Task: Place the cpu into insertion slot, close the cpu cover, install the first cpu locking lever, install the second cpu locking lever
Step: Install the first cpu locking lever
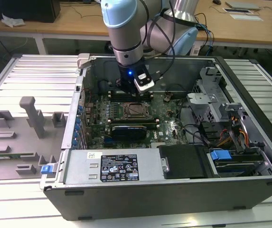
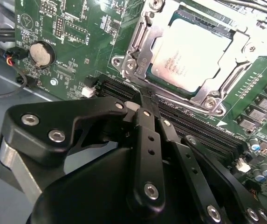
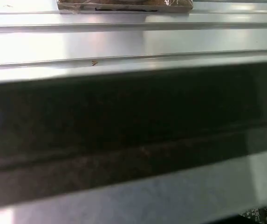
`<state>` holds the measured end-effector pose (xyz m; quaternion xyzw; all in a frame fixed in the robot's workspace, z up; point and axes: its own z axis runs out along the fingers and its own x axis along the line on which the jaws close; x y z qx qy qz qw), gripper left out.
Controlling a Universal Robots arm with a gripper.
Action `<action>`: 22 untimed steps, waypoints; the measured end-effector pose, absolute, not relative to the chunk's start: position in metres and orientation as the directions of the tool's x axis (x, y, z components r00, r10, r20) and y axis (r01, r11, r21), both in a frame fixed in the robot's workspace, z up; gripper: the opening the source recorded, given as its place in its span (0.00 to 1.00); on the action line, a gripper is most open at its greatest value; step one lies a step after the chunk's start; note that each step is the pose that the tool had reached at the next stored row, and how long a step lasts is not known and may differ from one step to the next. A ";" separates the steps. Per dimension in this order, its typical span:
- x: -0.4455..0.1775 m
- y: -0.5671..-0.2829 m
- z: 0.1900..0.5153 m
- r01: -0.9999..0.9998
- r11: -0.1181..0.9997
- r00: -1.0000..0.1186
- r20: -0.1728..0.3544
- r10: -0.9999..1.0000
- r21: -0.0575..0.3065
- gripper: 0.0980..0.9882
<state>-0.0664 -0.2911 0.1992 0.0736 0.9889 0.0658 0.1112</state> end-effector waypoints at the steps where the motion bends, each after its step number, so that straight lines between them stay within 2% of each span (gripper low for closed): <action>1: -0.066 -0.291 0.198 0.134 0.980 -0.964 -0.210 0.163 0.146 0.01; 18: -0.063 -0.292 0.202 0.139 0.980 -0.963 -0.211 0.168 0.145 0.01; 22: -0.063 -0.292 0.210 0.140 0.982 -0.963 -0.215 0.164 0.122 0.01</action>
